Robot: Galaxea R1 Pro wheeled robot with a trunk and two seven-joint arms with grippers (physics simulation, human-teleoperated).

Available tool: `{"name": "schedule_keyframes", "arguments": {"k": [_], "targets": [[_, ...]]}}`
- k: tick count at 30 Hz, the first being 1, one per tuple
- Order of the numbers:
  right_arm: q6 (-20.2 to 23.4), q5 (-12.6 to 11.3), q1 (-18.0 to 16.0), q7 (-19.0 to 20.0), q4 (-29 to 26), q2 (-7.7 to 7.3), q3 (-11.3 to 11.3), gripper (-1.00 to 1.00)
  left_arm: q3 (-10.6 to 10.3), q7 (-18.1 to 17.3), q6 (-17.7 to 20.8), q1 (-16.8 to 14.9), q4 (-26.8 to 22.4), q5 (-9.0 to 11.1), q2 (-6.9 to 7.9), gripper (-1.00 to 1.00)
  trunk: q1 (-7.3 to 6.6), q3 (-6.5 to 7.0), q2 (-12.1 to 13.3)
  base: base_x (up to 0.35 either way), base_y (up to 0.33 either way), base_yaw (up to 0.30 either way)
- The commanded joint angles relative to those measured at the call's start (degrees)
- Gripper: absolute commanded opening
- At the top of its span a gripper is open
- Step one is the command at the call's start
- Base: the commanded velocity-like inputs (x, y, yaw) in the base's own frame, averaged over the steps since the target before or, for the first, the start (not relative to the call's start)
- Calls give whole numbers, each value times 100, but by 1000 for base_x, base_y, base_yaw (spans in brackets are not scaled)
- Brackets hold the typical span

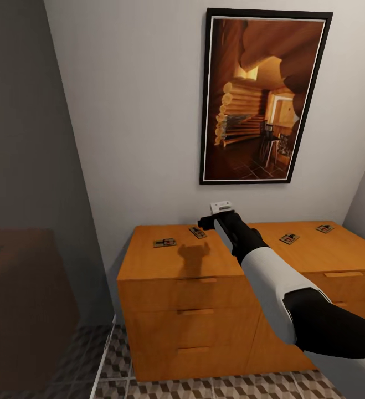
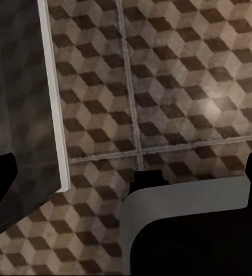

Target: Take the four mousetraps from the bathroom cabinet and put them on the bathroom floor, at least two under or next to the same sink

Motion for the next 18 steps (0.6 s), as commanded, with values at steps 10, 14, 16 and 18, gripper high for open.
{"name": "schedule_keyframes", "arguments": {"k": [10,14,16,18], "targets": [[-12,10,-5,-8,306,0,17,100,-38,10,-57,-1,319,17,21,100,0,-6,-3,0,0,0],[-106,9,-4,-4,437,0,17,100,-37,10,-59,-1,354,22,22,100,0,-6,-3,0,0,0],[-162,8,-4,-3,482,0,17,100,-37,11,-59,-1,362,23,22,100,0,-6,-3,0,0,0],[-206,6,-5,-2,520,0,17,100,-37,12,-59,-1,368,24,22,100,0,-6,-3,0,0,0]]}}
